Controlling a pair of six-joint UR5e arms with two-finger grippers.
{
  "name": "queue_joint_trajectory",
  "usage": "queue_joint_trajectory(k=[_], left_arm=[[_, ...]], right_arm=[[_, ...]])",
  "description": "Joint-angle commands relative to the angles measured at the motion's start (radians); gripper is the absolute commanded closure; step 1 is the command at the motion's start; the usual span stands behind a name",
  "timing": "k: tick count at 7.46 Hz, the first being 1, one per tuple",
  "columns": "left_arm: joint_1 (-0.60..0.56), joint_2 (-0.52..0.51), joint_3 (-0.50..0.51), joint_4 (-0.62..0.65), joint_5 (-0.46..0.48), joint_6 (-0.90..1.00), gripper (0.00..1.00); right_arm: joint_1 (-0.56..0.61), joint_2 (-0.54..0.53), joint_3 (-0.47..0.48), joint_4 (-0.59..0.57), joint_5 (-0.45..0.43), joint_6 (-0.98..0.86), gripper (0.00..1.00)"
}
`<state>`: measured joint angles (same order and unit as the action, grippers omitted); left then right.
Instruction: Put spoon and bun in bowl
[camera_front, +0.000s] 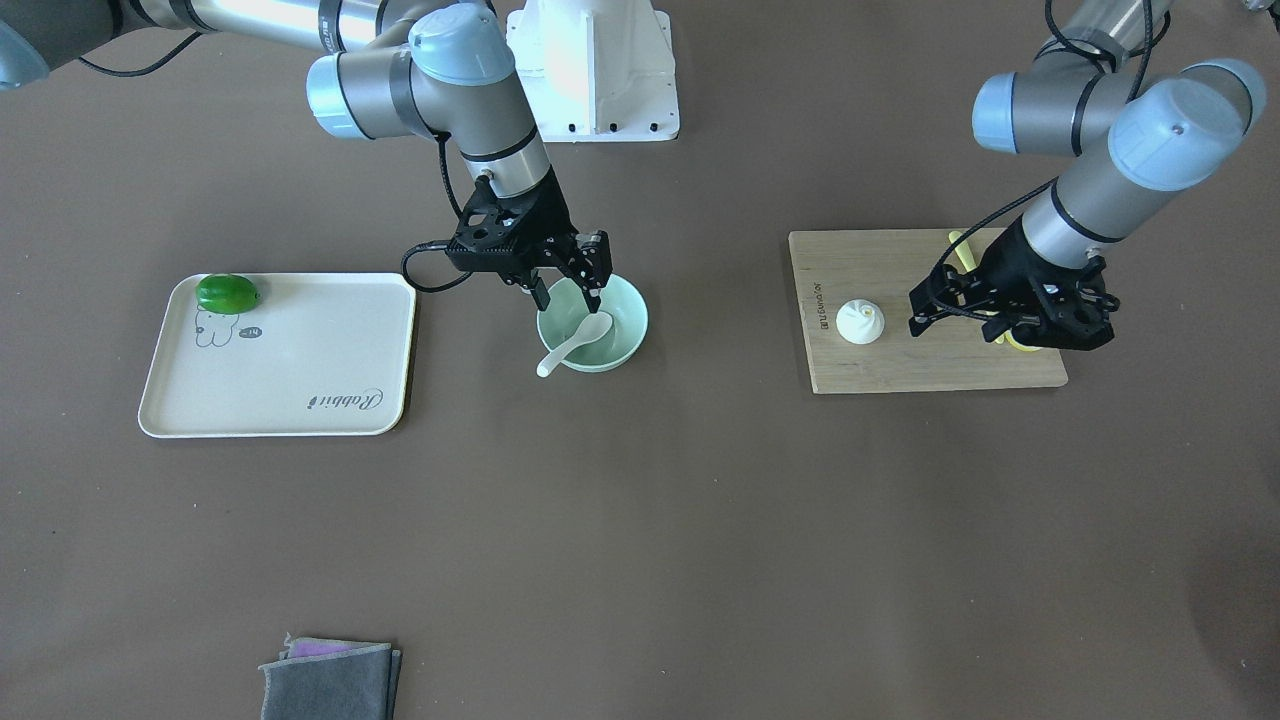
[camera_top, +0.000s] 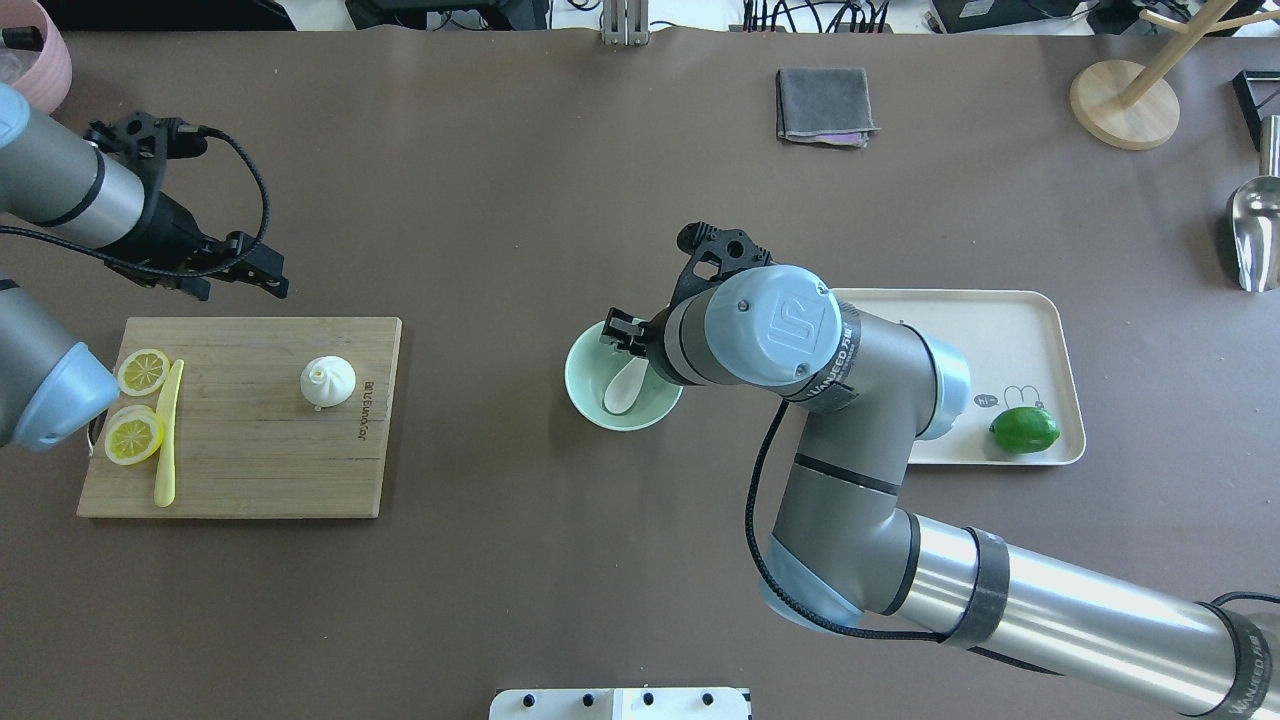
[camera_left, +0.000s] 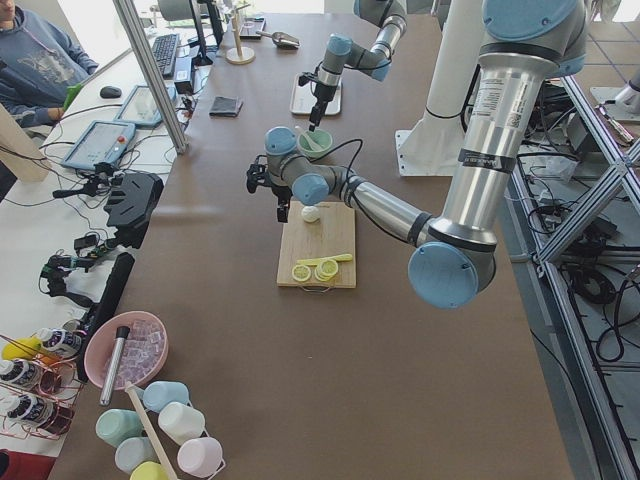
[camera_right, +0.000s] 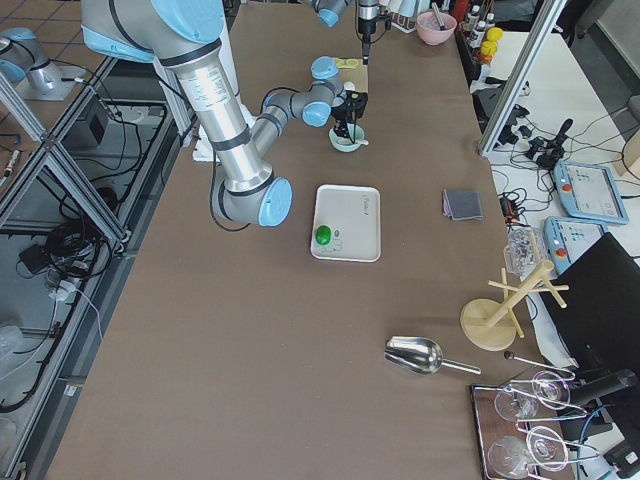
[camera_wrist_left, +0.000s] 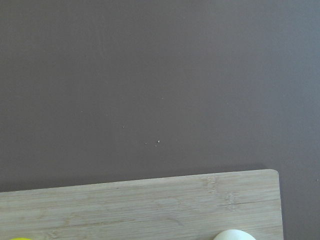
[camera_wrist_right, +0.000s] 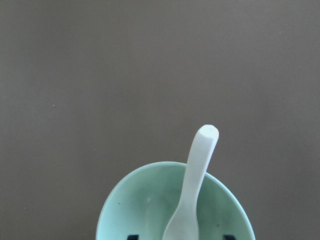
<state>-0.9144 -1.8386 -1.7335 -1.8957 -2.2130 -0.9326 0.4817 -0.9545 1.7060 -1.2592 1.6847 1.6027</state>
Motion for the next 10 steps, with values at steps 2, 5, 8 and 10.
queue_joint_trajectory(k=[2, 5, 8, 10], left_arm=[[0.171, -0.053, 0.020, 0.004, 0.159, -0.106, 0.03], [0.213, 0.037, -0.052, 0.010, 0.167, -0.039, 0.19], [0.210, 0.082, -0.087, 0.015, 0.164, 0.023, 1.00], [0.213, 0.056, -0.080, 0.015, 0.162, 0.021, 1.00]], right_arm=[[0.228, -0.165, 0.107, 0.001, 0.295, -0.175, 0.00], [0.279, -0.184, 0.099, -0.002, 0.337, -0.236, 0.00], [0.281, -0.185, 0.106, 0.000, 0.339, -0.230, 0.00], [0.288, -0.188, 0.104, -0.002, 0.339, -0.230, 0.00]])
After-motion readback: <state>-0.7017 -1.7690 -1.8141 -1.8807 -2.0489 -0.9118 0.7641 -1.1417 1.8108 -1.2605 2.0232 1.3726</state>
